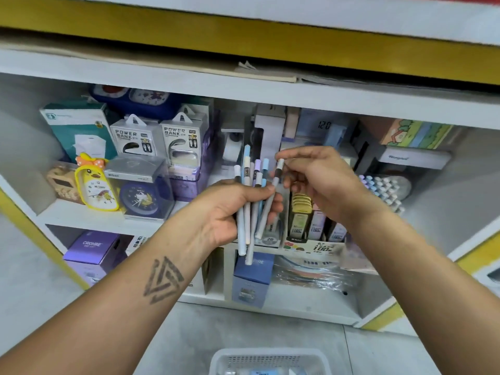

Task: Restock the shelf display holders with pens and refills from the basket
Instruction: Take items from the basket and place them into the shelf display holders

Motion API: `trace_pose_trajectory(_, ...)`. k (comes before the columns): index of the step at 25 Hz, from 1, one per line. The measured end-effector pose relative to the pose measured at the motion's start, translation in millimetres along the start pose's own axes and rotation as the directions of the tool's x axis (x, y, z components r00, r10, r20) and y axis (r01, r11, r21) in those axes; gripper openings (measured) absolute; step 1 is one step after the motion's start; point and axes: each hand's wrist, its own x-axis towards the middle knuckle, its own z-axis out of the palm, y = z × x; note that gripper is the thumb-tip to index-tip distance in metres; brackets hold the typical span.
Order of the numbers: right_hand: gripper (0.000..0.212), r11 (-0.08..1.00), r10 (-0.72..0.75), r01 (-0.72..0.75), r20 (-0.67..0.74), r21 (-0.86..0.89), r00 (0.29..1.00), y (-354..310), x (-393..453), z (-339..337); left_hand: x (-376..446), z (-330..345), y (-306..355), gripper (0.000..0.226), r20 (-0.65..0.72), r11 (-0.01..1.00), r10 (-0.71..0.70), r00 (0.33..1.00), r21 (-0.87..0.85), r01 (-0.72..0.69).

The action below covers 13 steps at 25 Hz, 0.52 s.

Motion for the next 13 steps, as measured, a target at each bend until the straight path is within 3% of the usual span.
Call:
trace_pose_trajectory(3, 0.016, 0.99, 0.001, -0.006, 0.034, 0.144, 0.999, -4, -28, -32, 1, 24, -10, 0.02, 0.093, 0.999, -0.036, 0.995, 0.042, 0.032)
trace_pose_trajectory(6, 0.009, 0.98, -0.068, 0.086, -0.108, 0.178, 0.992, -4, -48, -74, 1, 51, -21, 0.017, 0.189, 0.995, -0.093, 0.978, 0.036, 0.088)
trace_pose_trajectory(8, 0.008, 0.973, -0.098, 0.142, -0.23, 0.18, 0.968, -5, -60, -107, 3, 65, -28, 0.019, 0.178, 0.993, -0.117, 0.977, 0.017, 0.116)
trace_pose_trajectory(13, 0.014, 0.948, -0.317, 0.269, -0.444, -0.171, 0.838, 4, -88, -176, 4, 93, -45, 0.017, 0.166, 0.988, -0.151, 0.975, 0.03, 0.148)
